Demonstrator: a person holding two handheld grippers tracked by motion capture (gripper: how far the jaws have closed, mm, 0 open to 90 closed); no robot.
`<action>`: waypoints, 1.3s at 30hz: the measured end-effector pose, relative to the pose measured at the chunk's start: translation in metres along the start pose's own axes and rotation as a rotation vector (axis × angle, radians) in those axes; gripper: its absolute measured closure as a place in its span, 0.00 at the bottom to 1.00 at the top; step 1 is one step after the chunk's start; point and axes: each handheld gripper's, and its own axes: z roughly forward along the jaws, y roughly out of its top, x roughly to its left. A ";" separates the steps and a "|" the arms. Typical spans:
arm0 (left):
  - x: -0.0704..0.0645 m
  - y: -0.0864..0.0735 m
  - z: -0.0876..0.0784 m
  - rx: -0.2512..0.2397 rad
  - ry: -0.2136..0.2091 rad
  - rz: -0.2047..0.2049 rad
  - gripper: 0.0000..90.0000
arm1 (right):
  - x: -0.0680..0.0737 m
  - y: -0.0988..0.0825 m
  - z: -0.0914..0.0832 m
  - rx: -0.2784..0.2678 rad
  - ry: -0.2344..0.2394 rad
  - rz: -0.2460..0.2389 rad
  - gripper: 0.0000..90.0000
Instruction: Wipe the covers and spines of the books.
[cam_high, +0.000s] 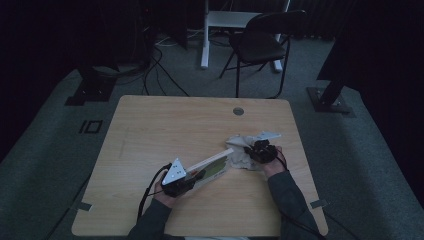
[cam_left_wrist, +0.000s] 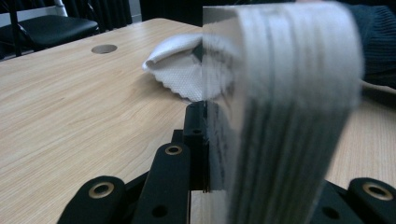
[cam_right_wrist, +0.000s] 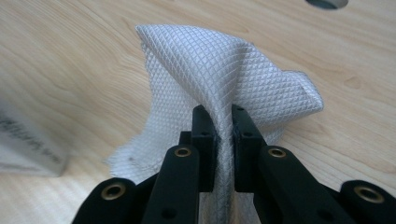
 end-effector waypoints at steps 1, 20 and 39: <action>0.000 0.000 0.000 -0.001 0.000 -0.001 0.87 | 0.001 0.000 -0.003 -0.008 0.001 -0.004 0.92; 0.000 0.001 -0.001 -0.011 0.004 -0.011 0.87 | 0.037 -0.007 -0.025 -0.076 0.168 -0.075 0.92; 0.002 0.003 -0.003 -0.028 -0.003 -0.032 0.87 | 0.049 -0.006 -0.023 -0.082 0.254 -0.130 0.92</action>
